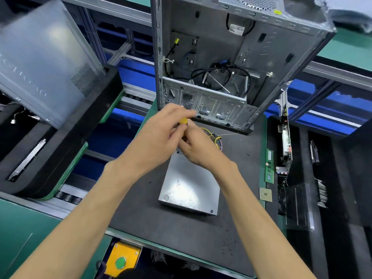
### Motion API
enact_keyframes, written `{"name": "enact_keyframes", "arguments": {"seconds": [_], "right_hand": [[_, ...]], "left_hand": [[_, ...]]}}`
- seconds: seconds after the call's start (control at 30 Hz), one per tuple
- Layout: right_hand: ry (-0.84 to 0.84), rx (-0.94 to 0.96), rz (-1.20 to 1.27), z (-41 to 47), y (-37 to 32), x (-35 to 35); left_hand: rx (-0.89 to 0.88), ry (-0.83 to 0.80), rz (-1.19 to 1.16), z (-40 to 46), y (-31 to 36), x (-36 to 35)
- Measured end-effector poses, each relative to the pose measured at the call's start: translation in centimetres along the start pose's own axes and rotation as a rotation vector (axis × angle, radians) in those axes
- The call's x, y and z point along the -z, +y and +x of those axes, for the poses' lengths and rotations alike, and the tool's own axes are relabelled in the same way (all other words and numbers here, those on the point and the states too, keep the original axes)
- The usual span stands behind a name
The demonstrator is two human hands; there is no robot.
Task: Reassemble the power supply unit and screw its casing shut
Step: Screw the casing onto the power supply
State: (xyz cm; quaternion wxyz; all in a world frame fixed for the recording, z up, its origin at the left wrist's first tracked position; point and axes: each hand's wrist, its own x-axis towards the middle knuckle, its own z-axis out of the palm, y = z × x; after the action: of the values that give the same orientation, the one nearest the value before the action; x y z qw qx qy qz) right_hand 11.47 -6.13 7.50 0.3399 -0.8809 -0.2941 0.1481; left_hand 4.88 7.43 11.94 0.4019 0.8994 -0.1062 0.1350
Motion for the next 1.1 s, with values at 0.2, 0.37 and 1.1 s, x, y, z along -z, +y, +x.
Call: {"name": "enact_keyframes", "arguments": {"seconds": [0.2,0.37,1.1], "right_hand": [[0.084,0.009,0.03,-0.7,1.1,-0.9],[0.096,-0.06,0.083,-1.7,3.0,-3.1],[0.346,-0.027,0.254,-2.4,5.3,-6.2]], "left_hand": [[0.113,-0.132,0.226,1.5,1.9,1.0],[0.287,-0.108,0.401,3.0,3.1,0.7],[0.256,-0.221,0.631,2.7,3.9,0.2]]}}
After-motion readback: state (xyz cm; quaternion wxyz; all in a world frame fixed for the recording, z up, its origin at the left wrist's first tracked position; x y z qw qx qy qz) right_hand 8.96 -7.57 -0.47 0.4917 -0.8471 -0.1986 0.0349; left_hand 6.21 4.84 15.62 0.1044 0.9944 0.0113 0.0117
